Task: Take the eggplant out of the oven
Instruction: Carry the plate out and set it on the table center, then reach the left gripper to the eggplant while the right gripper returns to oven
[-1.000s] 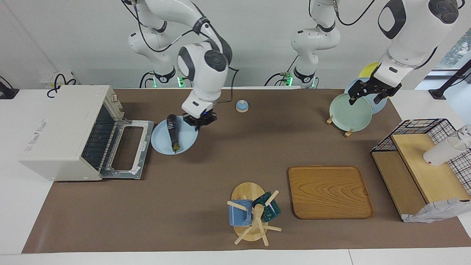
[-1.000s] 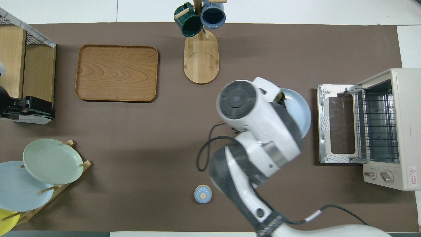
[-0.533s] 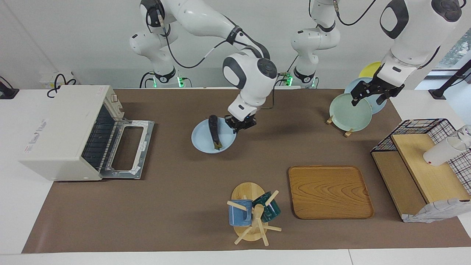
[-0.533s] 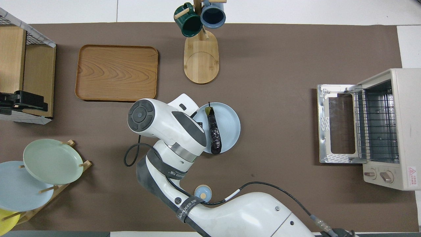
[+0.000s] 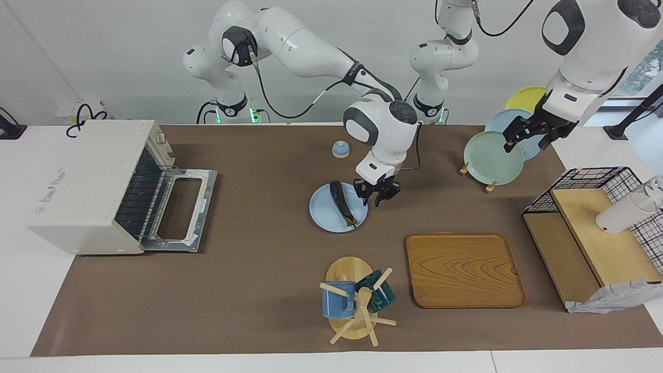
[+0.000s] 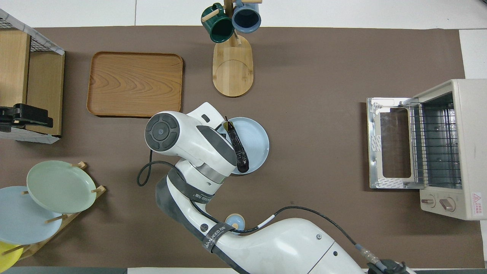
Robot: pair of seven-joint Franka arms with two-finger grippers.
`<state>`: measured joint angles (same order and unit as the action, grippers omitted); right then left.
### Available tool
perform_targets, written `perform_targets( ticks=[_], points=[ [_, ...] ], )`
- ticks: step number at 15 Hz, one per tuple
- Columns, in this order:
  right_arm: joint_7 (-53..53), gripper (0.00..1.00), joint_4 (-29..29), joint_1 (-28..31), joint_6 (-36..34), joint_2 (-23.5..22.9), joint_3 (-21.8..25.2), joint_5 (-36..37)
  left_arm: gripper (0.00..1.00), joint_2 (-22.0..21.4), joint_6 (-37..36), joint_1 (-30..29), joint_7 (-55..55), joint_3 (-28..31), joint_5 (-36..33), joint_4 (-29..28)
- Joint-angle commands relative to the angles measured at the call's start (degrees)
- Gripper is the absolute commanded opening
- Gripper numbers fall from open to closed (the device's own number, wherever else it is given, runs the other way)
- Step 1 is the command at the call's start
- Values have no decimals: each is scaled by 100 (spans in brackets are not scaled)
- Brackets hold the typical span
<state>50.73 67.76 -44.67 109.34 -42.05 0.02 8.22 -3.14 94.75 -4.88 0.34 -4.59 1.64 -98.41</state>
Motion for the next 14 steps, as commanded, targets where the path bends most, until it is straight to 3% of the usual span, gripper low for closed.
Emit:
perform_targets(
  ticks=[1, 3, 4, 6, 8, 10, 14],
  points=[
    [-848, 55, 114, 334, -305, 424, 33, -31, 100, -20, 122, -4, 1, -50, -41, -90],
    [-1808, 42, 394, 835, -894, 828, 33, -22, 100, 6, 105, 66, 10, -85, -33, -99],
    [-1986, 28, 744, 1029, -975, 1056, 33, -31, 100, 15, 79, 223, 45, -86, -24, -99],
    [-2058, 0, 2015, 1338, -723, 1767, 33, -22, 100, 94, 105, 557, 613, -86, 116, -108],
    [-2206, 0, 3404, 1644, -56, 2514, 42, 65, 100, 199, 253, 909, 1299, -86, 458, -117],
    [-2531, 0, 4400, 1935, 464, 3025, 42, 250, 100, 348, 543, 1461, 2018, -86, 600, -187],
    [-3216, 0, 4887, 2620, 527, 3177, 34, 776, 100, 1076, 1527, 2753, 3655, -68, 600, -336]
  ],
)
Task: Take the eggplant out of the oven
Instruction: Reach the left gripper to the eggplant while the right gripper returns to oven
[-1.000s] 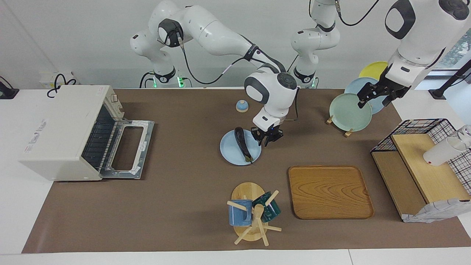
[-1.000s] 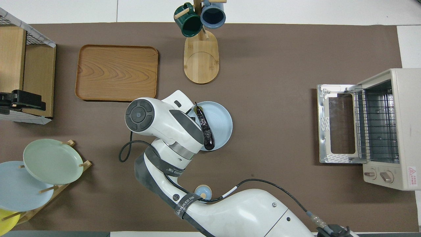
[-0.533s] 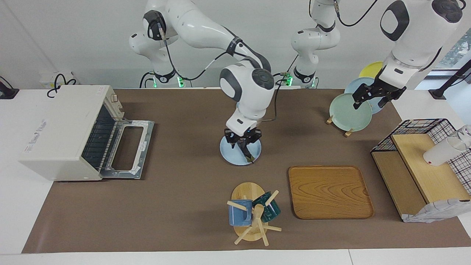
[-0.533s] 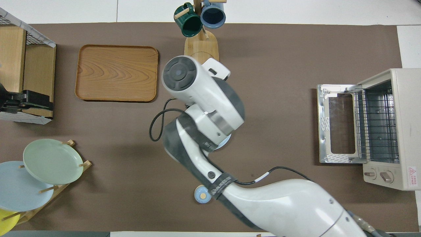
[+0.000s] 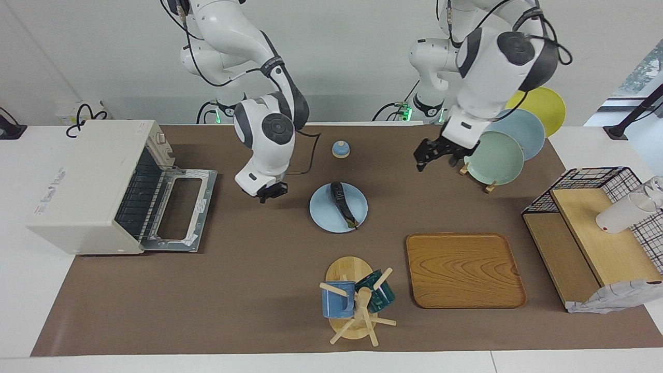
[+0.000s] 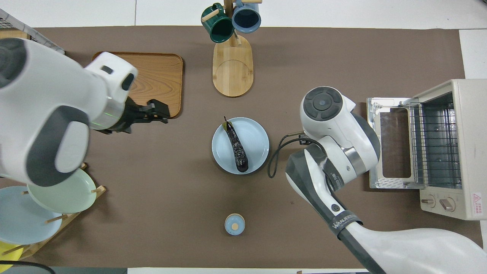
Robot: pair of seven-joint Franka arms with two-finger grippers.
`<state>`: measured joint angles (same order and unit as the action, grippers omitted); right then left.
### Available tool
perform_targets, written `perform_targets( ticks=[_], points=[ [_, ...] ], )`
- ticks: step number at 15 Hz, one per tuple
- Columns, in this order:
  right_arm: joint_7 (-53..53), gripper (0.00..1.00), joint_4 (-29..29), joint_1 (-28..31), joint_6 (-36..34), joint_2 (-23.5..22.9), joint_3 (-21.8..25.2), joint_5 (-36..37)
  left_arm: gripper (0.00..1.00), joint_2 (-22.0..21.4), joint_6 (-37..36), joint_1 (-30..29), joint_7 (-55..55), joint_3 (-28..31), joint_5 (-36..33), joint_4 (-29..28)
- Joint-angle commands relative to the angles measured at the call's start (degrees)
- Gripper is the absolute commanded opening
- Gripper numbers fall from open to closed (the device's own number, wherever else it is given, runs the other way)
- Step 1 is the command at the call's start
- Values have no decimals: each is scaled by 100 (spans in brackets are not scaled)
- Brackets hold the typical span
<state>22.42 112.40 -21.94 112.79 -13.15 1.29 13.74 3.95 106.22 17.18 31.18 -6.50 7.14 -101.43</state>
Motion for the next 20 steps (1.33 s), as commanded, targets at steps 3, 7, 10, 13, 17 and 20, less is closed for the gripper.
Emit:
perform_targets(
  ticks=[3, 7, 10, 13, 17, 20],
  points=[
    [-677, 0, 764, 760, 602, 331, -93, 261, 100, 861, 1118, 1172, 1354, 123, 41, -131],
    [-975, 0, 1266, 1208, 1351, 419, -93, 261, 100, 1475, 1822, 1778, 1829, 141, -90, -351],
    [-1257, 0, 1275, 1411, 1360, 419, -93, 261, 100, 1714, 2289, 1973, 2076, 132, -301, -465],
    [-1319, 0, 1276, 1560, 1377, 419, -93, 261, 100, 1794, 2333, 2088, 2085, 141, -502, -623],
    [-1635, 0, 1258, 1631, 1378, 419, -93, 270, 90, 1785, 2650, 2193, 2120, 141, -635, -896],
    [-2021, 0, 1197, 1640, 1281, 550, -76, 296, 65, 1793, 2615, 2184, 2120, 141, -644, -835]
  ],
)
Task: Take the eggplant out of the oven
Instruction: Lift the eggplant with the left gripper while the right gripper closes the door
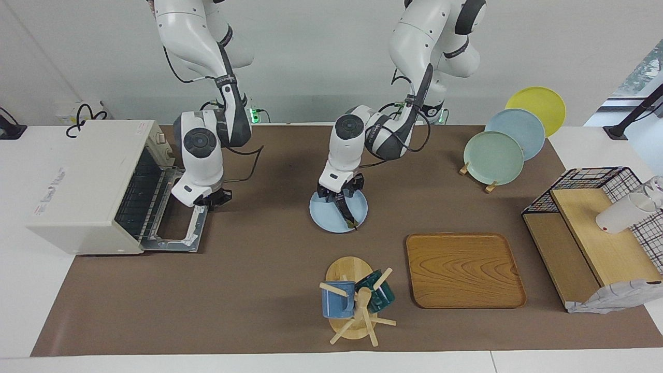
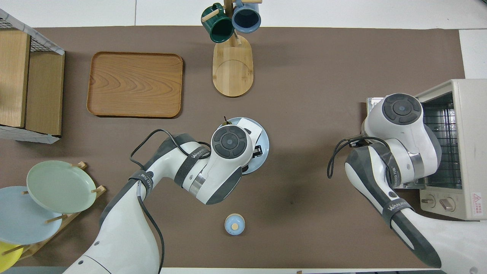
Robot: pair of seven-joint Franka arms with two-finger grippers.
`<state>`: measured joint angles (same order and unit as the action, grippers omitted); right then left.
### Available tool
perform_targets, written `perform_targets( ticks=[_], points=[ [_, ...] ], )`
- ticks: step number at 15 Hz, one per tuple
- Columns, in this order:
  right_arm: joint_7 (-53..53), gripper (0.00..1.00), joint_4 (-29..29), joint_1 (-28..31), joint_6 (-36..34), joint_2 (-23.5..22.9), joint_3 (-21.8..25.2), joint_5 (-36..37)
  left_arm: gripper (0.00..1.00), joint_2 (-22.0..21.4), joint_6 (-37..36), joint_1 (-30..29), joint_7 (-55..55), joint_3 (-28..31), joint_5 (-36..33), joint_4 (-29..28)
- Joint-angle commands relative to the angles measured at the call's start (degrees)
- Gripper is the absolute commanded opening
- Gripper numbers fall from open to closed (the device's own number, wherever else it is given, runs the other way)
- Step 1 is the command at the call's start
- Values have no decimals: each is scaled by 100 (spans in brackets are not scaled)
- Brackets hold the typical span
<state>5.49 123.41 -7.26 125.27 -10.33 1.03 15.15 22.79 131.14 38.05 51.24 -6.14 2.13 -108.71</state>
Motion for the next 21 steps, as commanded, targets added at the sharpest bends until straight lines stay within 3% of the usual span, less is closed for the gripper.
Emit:
perform_targets(
  ticks=[1, 4, 6, 10, 13, 16, 19, 21],
  points=[
    [-425, 0, 95, 172, -28, 337, -50, 294, 56, -91, 105, 89, 114, 104, -143, -72],
    [-584, 0, -53, 216, -432, 478, -59, 629, 29, -82, 70, 80, 105, 104, -152, -28],
    [-838, 0, -255, 225, -696, 488, -59, 630, 2, -126, -18, 27, 88, 113, -160, 42],
    [-1181, 0, -449, 409, -1083, 654, -68, 630, 0, -336, -624, -297, -122, 183, -169, 438],
    [-1471, 0, -476, 549, -1329, 865, -59, 630, 0, -486, -1281, -990, -736, 192, -160, 989],
    [-1849, 0, -476, 830, -1496, 1032, -68, 612, 0, -276, -1801, -1737, -1580, 192, -152, 1658],
    [-2191, 0, -467, 1050, -1681, 1251, -59, 603, 0, -73, -1698, -2677, -2738, 183, -90, 1845],
    [-2350, 0, -511, 1156, -1882, 1418, -50, 534, 0, 93, -1461, -2995, -3425, 183, 15, 1844]
  ],
)
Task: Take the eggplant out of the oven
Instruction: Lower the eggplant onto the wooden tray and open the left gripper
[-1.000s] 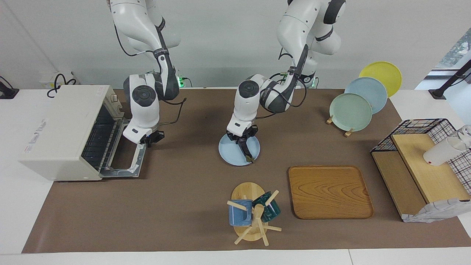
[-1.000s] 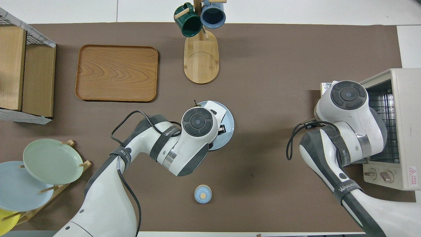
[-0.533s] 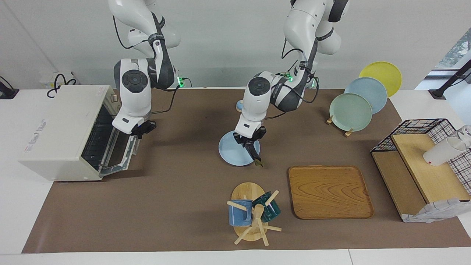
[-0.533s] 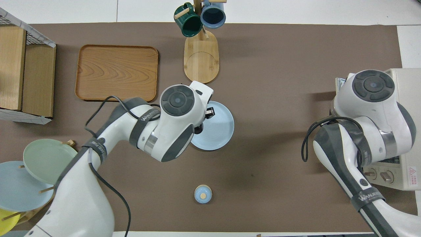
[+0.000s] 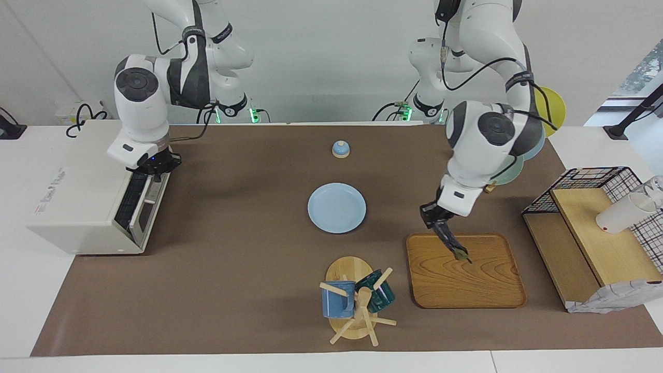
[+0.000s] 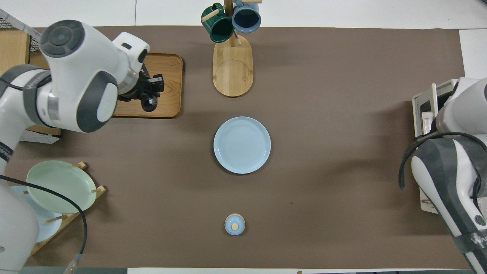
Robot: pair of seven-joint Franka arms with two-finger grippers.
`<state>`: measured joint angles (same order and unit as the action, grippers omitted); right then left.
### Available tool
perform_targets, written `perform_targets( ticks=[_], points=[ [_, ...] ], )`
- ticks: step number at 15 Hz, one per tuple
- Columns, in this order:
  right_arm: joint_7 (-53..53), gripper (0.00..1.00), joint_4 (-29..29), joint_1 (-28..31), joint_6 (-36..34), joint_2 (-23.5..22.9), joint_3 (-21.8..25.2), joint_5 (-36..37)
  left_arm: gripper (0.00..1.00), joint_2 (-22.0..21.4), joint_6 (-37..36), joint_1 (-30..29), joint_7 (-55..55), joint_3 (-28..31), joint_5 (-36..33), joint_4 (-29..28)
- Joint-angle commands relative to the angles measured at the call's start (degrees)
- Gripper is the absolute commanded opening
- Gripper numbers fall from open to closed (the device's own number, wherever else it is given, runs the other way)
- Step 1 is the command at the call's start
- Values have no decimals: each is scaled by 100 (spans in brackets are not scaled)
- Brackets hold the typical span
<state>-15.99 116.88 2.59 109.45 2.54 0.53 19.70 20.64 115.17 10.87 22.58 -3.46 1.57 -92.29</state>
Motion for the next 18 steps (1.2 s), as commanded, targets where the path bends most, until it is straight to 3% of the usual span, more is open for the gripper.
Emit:
perform_targets(
  ticks=[1, 2, 5, 7, 8, 9, 14, 15, 16, 18],
  points=[
    [-229, 0, 56, 181, -528, 246, -9, 51, 0, 492, 320, -348, -701, -76, 37, 212],
    [-230, 0, -163, 155, -826, 351, -18, -123, 0, 720, 513, -419, -842, -76, 19, 308],
    [-177, 39, -1418, 93, -1969, 239, -88, -1019, 0, 1458, 358, -815, -1510, -85, 27, 1228],
    [-177, 59, -2026, 119, -2374, 37, -79, -1424, 0, 1635, 506, -806, -1537, -85, 19, 1354],
    [-177, 87, -2141, 119, -2428, -16, -71, -1443, 0, 1714, 655, -789, -1537, -76, 19, 1363],
    [-177, 100, -2186, 154, -2429, -26, -71, -1460, 0, 1767, 900, -736, -1529, -76, -7, 1328],
    [262, 100, -2686, 137, -2735, -402, -70, -1619, 0, 1733, 1069, -648, -1555, -76, -113, 1118],
    [280, 100, -2661, 111, -2762, -430, -62, -1619, 23, 1715, 1052, -639, -1572, -76, -113, 1091],
    [324, 100, -2670, 102, -2789, -491, -70, -1610, 99, 1706, 999, -639, -1599, -76, -104, 1091],
    [342, 100, -2774, 41, -2867, -727, -18, -1601, 100, 1663, 745, -639, -1590, -76, -96, 1143]
  ],
)
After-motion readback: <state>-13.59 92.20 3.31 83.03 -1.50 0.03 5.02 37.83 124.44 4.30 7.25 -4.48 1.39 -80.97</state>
